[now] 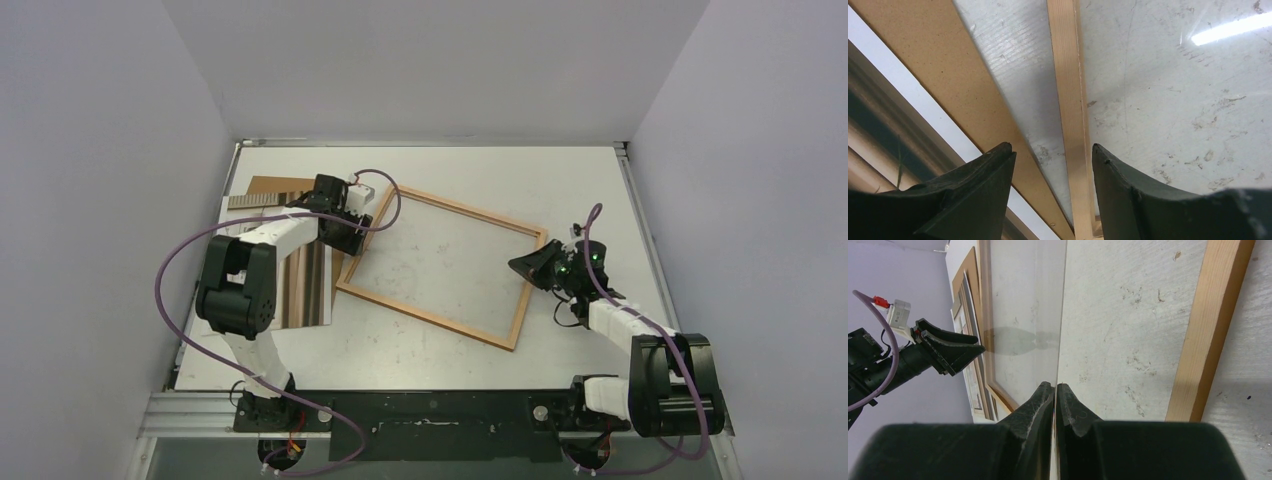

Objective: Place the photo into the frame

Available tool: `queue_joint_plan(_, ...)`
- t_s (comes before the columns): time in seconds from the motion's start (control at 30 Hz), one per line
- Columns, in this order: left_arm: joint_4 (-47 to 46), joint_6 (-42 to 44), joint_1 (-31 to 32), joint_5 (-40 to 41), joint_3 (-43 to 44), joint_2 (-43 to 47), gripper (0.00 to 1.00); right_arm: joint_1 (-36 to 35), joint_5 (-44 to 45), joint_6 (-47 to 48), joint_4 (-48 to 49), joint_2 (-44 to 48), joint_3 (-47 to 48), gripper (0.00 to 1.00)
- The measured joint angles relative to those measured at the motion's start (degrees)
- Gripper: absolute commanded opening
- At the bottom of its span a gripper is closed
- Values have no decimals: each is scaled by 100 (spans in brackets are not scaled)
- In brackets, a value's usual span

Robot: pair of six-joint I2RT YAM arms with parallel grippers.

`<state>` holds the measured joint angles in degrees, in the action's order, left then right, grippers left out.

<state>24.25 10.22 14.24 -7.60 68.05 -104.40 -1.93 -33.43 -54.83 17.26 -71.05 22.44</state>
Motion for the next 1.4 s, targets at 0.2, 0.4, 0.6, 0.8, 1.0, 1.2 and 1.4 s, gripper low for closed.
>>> queue_joint_plan(0.2, -31, 44, 66, 140, 0, -33, 55, 109, -81, 2, 4, -2, 0, 5)
queue_joint_plan(0.4, -33, 79, 144, 247, 0, -74, 54, 153, -157, 4, 33, -31, -31, 5)
queue_joint_plan(0.6, -31, 87, 160, 267, 0, -79, 45, 155, -168, -22, 190, -192, -114, 5)
queue_joint_plan(0.8, -28, 90, 181, 201, 0, -109, 33, 157, -184, -87, 365, -334, -205, 5)
queue_joint_plan(1.0, -15, 94, 186, 107, 0, -149, 32, 160, -197, -151, 542, -398, -245, 5)
queue_joint_plan(1.2, 101, 70, 142, -146, 28, -151, 33, 160, -264, -146, 367, -39, -192, 5)
queue_joint_plan(1.4, 540, -94, -166, -726, 463, -149, 52, 144, -579, -138, -114, 887, 570, 5)
